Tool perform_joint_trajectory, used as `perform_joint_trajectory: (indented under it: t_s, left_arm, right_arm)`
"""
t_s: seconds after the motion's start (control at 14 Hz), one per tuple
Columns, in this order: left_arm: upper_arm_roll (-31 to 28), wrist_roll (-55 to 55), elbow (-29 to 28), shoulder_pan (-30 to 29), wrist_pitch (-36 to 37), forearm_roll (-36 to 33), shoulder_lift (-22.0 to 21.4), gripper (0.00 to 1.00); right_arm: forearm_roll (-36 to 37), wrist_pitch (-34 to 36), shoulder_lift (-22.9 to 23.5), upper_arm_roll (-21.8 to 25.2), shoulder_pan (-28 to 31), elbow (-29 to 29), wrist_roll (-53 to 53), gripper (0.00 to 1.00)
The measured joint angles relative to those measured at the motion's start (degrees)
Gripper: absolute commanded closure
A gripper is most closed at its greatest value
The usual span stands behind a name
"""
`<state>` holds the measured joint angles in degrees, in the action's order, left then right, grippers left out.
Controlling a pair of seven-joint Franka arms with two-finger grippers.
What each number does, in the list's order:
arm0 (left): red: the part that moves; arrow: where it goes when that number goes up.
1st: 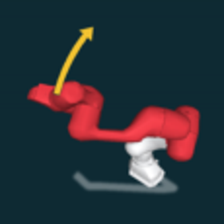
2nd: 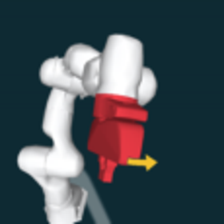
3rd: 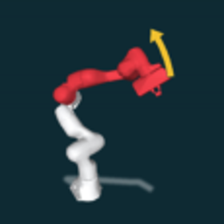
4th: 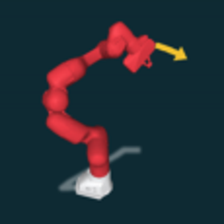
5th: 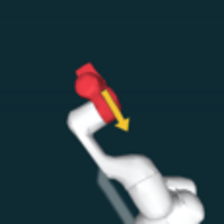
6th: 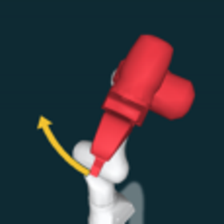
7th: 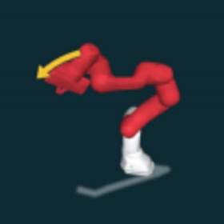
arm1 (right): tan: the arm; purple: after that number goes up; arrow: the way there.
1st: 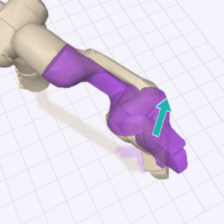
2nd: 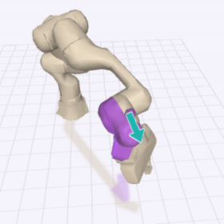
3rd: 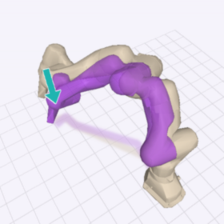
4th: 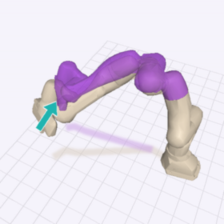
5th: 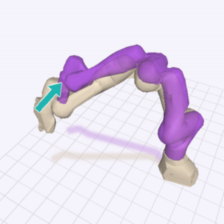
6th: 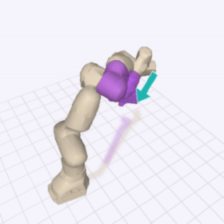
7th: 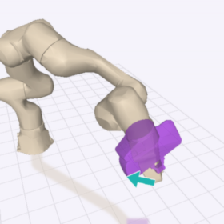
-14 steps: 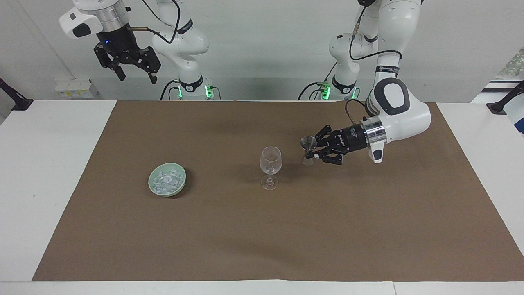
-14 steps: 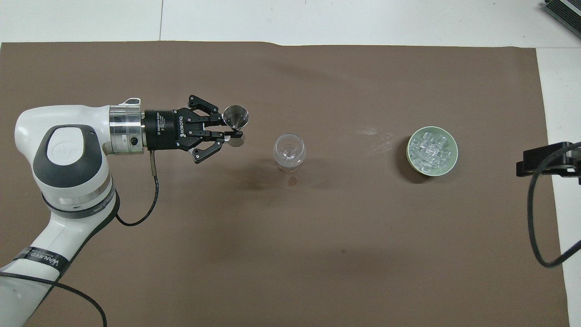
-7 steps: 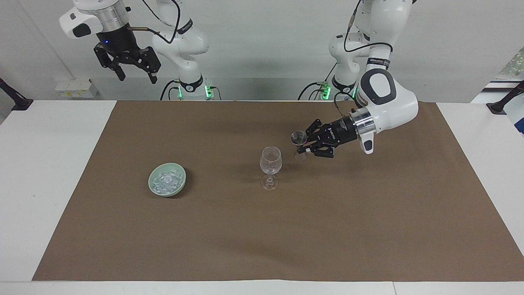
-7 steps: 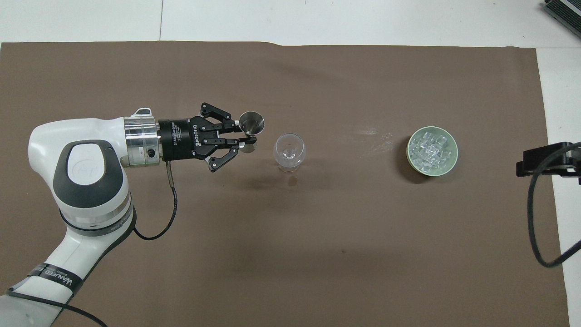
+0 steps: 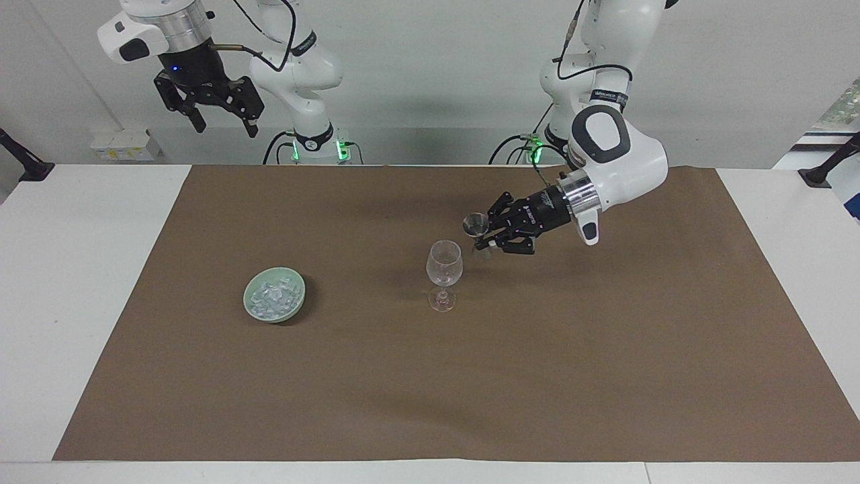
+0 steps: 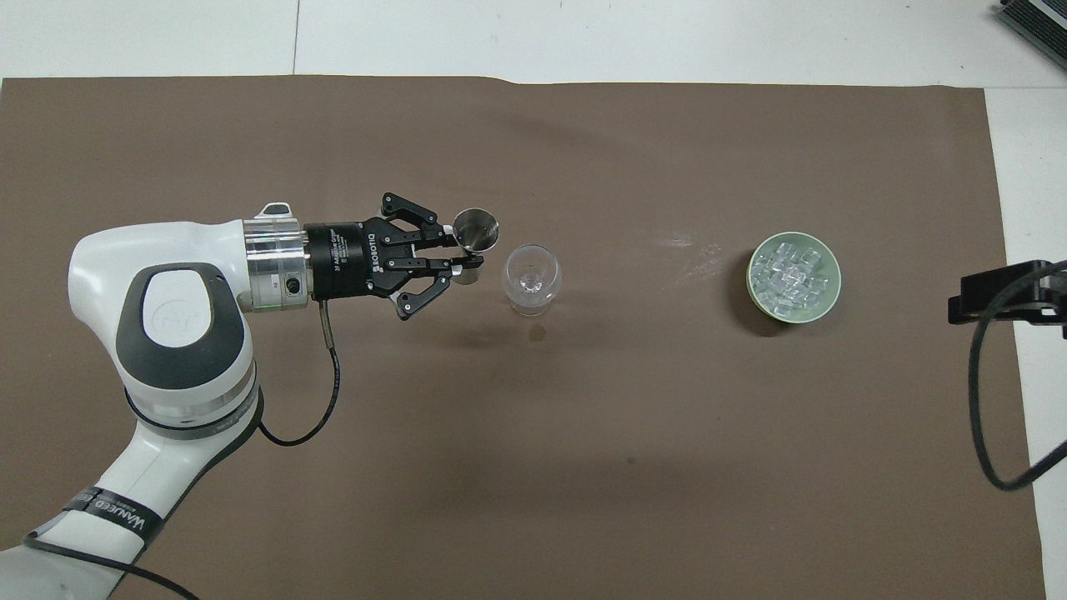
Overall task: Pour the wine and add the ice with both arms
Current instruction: 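Lift the silver cup with the left gripper toward the wine glass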
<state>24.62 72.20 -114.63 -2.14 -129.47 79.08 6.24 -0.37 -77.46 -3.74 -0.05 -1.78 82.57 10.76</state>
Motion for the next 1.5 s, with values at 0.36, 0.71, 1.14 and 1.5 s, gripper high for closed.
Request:
perform_joint_trajectory:
  t_s: [0.36, 0.71, 1.14, 1.5]
  left_arm:
    - [0.3, 0.2, -0.1, 0.0, -0.4, -1.2, -0.8, 1.00]
    - [0.3, 6.1, -0.1, 0.0, -0.4, -9.9, -1.8, 1.00]
    - [0.5, 10.2, 0.1, 0.0, -2.6, -13.7, -1.8, 1.00]
    - [1.7, 16.3, 1.5, 0.0, -4.2, -19.6, -1.8, 1.00]
  right_arm:
    - [0.0, 0.0, 0.0, 0.0, 0.0, 0.0, 0.0, 0.00]
    - [0.0, 0.0, 0.0, 0.0, 0.0, 0.0, 0.0, 0.00]
    - [0.0, 0.0, 0.0, 0.0, 0.0, 0.0, 0.0, 0.00]
    - [0.0, 0.0, 0.0, 0.0, 0.0, 0.0, 0.0, 0.00]
